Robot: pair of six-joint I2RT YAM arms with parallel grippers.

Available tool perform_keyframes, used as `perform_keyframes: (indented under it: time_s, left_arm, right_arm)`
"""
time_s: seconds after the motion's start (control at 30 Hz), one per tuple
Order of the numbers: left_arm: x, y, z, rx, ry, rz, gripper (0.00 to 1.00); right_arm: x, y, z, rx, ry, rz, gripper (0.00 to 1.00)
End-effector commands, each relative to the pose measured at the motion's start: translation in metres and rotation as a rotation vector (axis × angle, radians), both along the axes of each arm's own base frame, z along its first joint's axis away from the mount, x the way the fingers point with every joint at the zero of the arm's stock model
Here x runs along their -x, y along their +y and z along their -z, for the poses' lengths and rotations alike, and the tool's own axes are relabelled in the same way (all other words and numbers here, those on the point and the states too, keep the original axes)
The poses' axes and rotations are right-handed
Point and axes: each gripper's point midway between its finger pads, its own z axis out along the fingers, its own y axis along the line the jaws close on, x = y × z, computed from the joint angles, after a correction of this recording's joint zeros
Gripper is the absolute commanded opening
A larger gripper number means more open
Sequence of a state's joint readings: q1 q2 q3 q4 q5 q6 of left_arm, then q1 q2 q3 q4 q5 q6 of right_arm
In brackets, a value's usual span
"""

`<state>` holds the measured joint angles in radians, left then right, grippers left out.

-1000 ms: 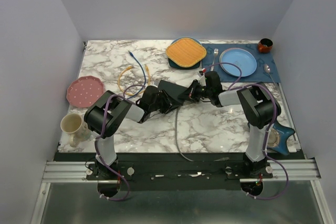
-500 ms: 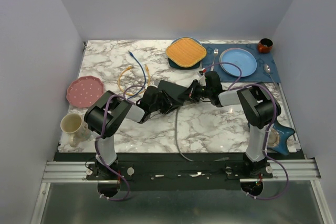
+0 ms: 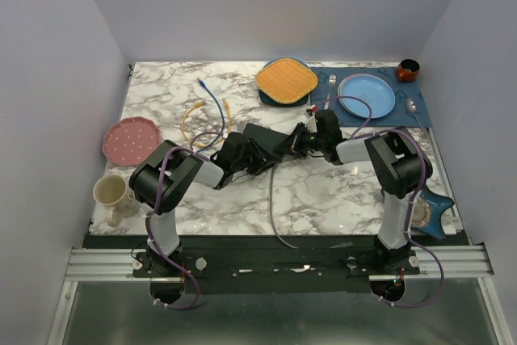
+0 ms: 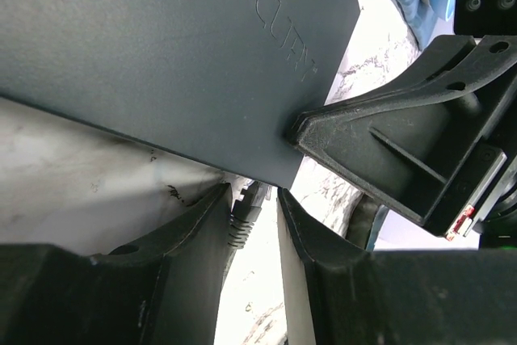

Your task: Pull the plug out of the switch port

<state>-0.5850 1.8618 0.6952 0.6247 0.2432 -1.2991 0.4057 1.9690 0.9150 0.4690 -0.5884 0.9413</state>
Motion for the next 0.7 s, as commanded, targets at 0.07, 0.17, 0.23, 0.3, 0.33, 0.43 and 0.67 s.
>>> perform_keyframes:
  time_s: [0.07,0.17,0.23,0.3,0.33,0.43,0.67]
  left_arm:
    - [-0.0036,0.0080,0.0066,-0.071,0.019,-0.043,0.41]
    - [-0.0036,0.0089,0.0094,-0.079,0.026,-0.046,0.40]
    - [-0.0028,0.0094,0.0125,-0.083,0.033,-0.047,0.40]
    - [-0.0035,0.0092,0.0119,-0.080,0.034,-0.051,0.39]
    - [-0.0025,0.0099,0.0136,-0.082,0.038,-0.050,0.39]
    - [-0.0037,0.0103,0.0118,-0.082,0.034,-0.057,0.39]
    - [-0.0037,0.0112,0.0120,-0.082,0.037,-0.067,0.35]
  right_arm:
    - [0.0087,-0.0157,0.0336,0.109,0.078,0.031,0.01]
    - [0.0082,-0.0163,0.0341,0.110,0.076,0.031,0.01]
    - [0.0080,-0.0157,0.0333,0.109,0.074,0.031,0.01]
    - [0.0086,-0.0157,0.0331,0.108,0.073,0.030,0.01]
    - [0.0088,-0.0160,0.0341,0.109,0.074,0.031,0.01]
    - [0.0086,-0.0159,0.0339,0.109,0.073,0.031,0.01]
    - [0.0090,-0.0162,0.0338,0.108,0.069,0.031,0.01]
